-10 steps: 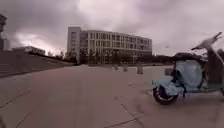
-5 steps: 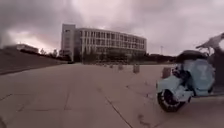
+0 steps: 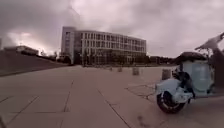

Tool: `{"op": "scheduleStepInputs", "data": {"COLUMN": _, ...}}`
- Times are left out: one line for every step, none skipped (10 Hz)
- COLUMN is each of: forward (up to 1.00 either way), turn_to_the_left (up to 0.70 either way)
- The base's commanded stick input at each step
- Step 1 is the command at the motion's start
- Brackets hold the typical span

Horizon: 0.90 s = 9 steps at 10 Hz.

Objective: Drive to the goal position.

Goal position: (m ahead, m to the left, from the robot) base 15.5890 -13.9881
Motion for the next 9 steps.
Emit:
{"op": "scheduleStepInputs", "data": {"forward": 0.84, "turn_to_the_left": -0.14}}
{"op": "scheduleStepInputs", "data": {"forward": 0.84, "turn_to_the_left": -0.14}}
{"op": "scheduleStepInputs", "data": {"forward": 0.84, "turn_to_the_left": -0.14}}
{"op": "scheduleStepInputs", "data": {"forward": 0.84, "turn_to_the_left": -0.14}}
{"op": "scheduleStepInputs", "data": {"forward": 0.84, "turn_to_the_left": -0.14}}
{"op": "scheduleStepInputs", "data": {"forward": 0.84, "turn_to_the_left": -0.14}}
{"op": "scheduleStepInputs", "data": {"forward": 0.84, "turn_to_the_left": -0.14}}
{"op": "scheduleStepInputs", "data": {"forward": 0.84, "turn_to_the_left": -0.14}}
{"op": "scheduleStepInputs", "data": {"forward": 0.84, "turn_to_the_left": -0.14}}
